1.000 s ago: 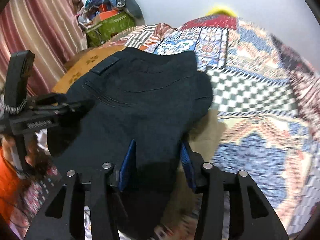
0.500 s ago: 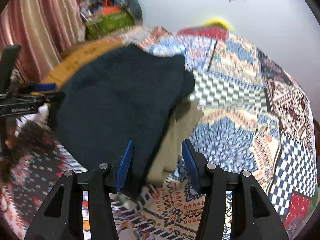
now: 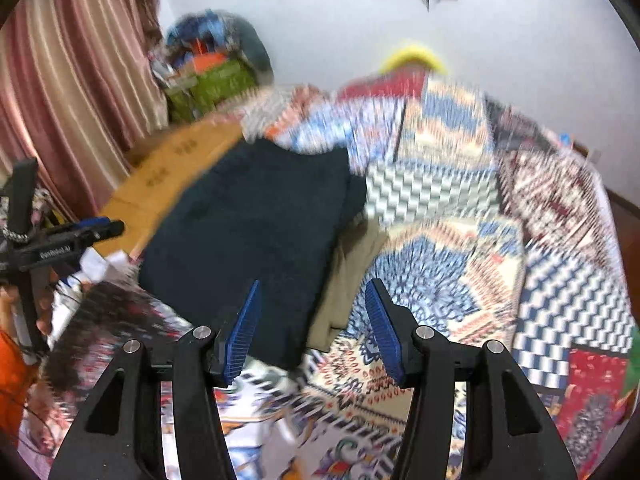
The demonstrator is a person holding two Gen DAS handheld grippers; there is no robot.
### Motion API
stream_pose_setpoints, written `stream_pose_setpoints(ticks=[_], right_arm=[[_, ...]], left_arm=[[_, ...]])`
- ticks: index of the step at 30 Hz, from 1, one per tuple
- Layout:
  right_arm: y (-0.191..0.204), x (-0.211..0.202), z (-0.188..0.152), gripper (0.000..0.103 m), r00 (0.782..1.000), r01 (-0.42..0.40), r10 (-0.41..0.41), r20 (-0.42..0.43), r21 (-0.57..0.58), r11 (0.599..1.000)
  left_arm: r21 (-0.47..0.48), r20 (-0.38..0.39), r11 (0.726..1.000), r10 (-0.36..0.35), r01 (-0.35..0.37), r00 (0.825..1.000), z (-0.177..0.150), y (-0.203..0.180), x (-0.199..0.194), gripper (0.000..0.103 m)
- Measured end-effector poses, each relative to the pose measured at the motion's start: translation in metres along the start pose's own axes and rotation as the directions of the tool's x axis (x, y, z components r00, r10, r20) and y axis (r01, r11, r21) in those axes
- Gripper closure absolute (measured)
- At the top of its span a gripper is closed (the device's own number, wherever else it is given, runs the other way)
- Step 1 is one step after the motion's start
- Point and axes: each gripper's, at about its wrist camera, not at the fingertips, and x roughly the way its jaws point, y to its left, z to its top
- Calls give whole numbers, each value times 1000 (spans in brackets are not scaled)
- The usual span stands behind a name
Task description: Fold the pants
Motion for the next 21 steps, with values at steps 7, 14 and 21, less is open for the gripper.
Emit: stream_pose_setpoints(ticks=[7, 14, 21], right_arm=[[36, -122, 5, 53, 971, -37, 40, 236, -19, 999], [81, -225, -8, 52, 899, -44, 71, 432, -72, 996], [110, -290, -39, 52, 823, -37, 101, 558, -126, 991]], left_arm=[[57, 213, 996, -83, 72, 973, 0, -43, -134, 38], [138, 423, 989, -108, 54, 900, -31, -92, -268, 38], [161, 560, 985, -145, 64, 816, -80, -127, -365, 34]])
